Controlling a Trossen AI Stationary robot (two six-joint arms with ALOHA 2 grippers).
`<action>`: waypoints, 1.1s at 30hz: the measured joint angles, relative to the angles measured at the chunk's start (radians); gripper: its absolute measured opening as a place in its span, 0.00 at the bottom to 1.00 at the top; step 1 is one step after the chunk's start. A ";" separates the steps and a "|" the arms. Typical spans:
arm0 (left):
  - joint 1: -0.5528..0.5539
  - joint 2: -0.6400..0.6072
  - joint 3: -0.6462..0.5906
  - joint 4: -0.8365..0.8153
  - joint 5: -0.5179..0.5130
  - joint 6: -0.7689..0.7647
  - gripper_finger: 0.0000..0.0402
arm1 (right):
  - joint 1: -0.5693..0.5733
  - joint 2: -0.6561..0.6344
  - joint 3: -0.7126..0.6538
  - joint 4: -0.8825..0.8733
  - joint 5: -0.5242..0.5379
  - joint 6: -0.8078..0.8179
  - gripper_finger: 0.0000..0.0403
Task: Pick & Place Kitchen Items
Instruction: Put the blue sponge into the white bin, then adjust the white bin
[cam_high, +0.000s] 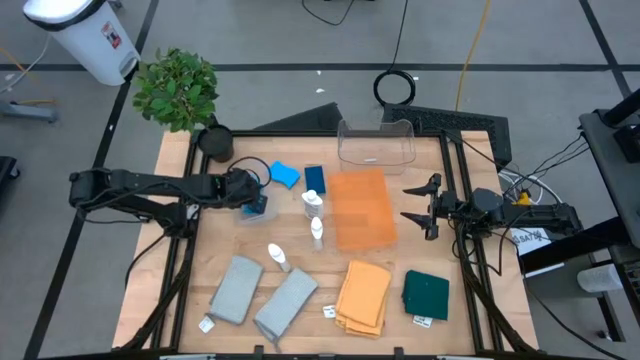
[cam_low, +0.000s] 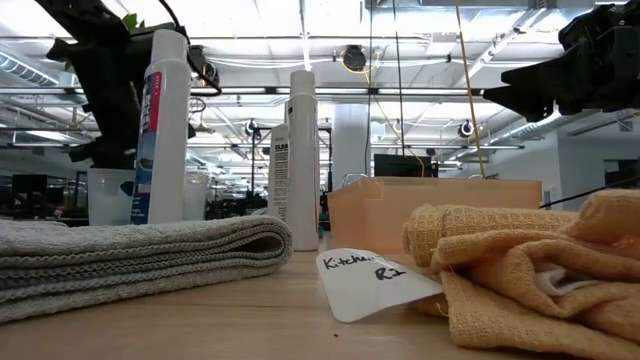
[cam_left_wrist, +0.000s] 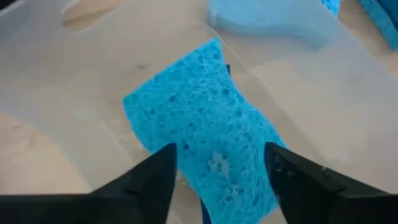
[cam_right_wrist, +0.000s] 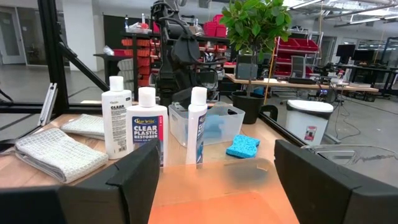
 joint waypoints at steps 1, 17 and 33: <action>0.000 0.000 0.000 0.000 0.009 0.015 0.66 | 0.000 0.000 0.000 0.000 0.000 0.000 0.69; 0.039 -0.081 0.126 -0.021 0.021 0.184 0.78 | 0.000 0.000 0.000 0.000 0.000 0.000 0.69; 0.097 -0.027 0.153 0.497 0.169 0.492 0.78 | 0.000 0.000 0.000 0.000 0.000 0.000 0.69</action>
